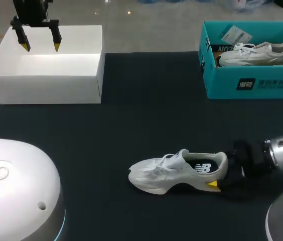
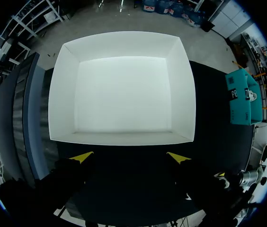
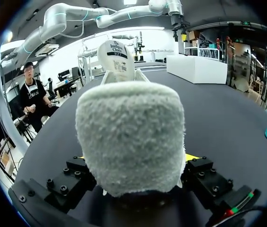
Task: Take the shoe out of the shoebox, open the shoe tongue, remove and reinsert the insole, then place the shoe into the shoebox
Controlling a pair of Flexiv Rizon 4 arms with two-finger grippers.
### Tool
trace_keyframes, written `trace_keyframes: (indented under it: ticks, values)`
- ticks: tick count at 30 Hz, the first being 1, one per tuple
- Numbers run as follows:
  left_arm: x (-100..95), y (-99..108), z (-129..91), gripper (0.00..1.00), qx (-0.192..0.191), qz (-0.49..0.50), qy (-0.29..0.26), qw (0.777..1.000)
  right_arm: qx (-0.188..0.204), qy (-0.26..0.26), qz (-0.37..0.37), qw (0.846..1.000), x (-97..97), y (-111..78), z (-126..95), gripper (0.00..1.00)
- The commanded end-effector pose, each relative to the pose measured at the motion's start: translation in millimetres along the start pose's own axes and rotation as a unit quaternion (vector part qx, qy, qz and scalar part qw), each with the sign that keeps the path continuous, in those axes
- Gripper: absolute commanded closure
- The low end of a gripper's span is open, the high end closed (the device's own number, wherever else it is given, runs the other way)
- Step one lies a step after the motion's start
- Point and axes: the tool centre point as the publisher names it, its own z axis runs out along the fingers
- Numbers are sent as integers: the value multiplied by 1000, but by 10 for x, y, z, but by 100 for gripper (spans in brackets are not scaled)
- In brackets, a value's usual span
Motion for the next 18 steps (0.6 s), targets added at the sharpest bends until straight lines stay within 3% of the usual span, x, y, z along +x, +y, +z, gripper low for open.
trace_keyframes:
  ticks: [1, 18]
  values:
    - [-1, 1, 1, 0, 0, 0, 0, 1000, -3, -1, -1, 1000, 7, -13, 0, 100]
    - [-1, 1, 1, 0, 0, 0, 0, 1000, -7, 2, 1, 1000, 6, -18, 4, 100]
